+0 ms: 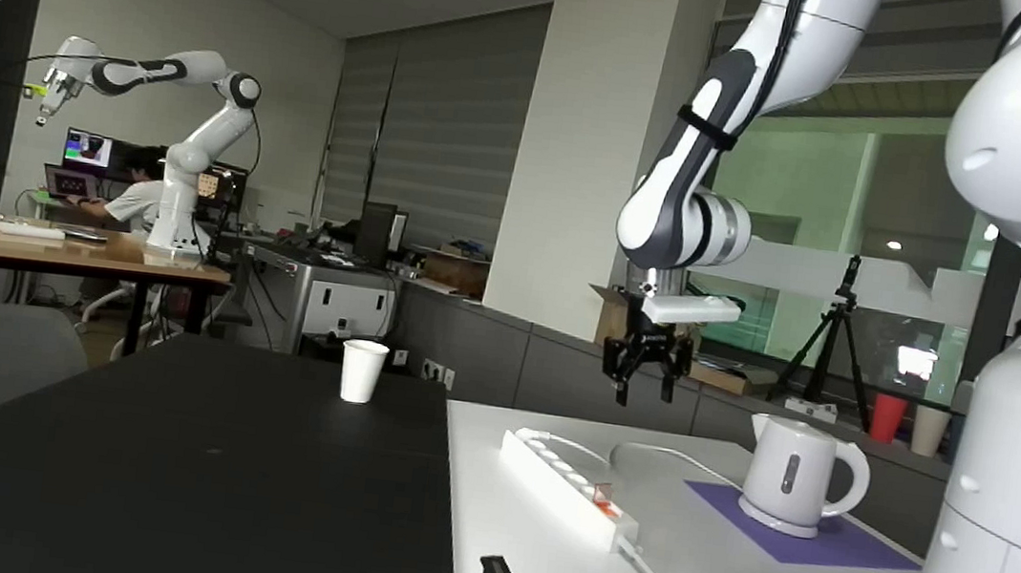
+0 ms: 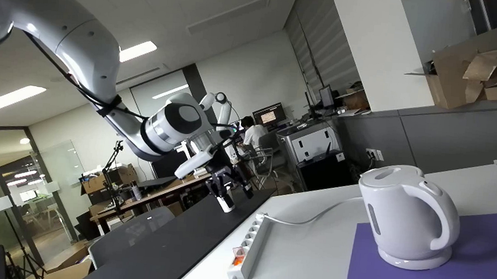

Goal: Turn on the extension cord switch

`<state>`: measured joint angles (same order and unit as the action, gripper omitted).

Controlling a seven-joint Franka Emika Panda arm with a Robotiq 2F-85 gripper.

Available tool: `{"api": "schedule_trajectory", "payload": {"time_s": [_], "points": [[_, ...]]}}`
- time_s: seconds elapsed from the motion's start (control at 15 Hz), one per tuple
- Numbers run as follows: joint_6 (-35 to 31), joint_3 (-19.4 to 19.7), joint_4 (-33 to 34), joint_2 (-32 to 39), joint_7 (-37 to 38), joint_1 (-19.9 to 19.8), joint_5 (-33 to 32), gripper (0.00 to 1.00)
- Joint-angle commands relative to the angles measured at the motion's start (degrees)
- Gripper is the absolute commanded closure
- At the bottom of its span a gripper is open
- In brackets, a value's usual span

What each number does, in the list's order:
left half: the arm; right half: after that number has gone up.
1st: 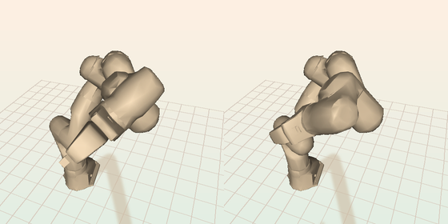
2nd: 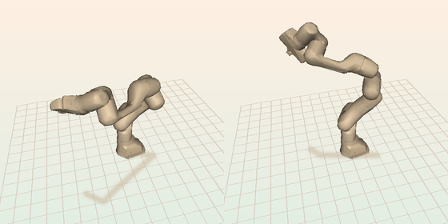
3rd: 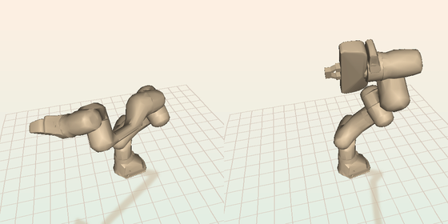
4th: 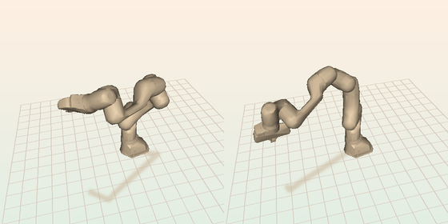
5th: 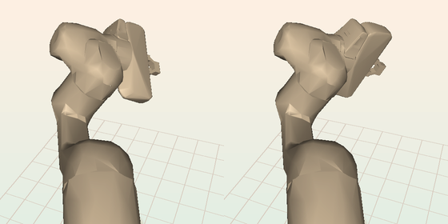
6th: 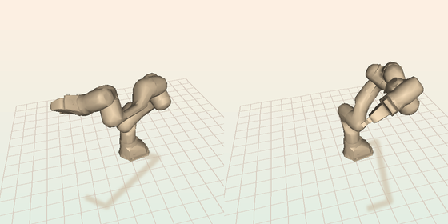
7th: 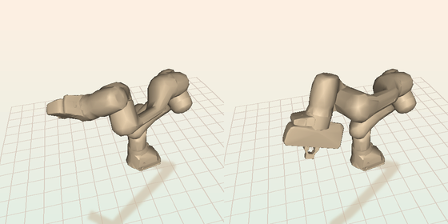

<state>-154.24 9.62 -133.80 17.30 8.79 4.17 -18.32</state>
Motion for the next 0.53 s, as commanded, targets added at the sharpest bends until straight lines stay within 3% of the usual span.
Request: {"api": "schedule_trajectory", "payload": {"time_s": [0.0,0.47], "points": [[1.26,1.09,-1.19,-2.02,4.01,1.16,-2.77,0.0],[0.97,-0.04,0.08,-0.09,2.16,0.03,-1.89,0.0]]}}
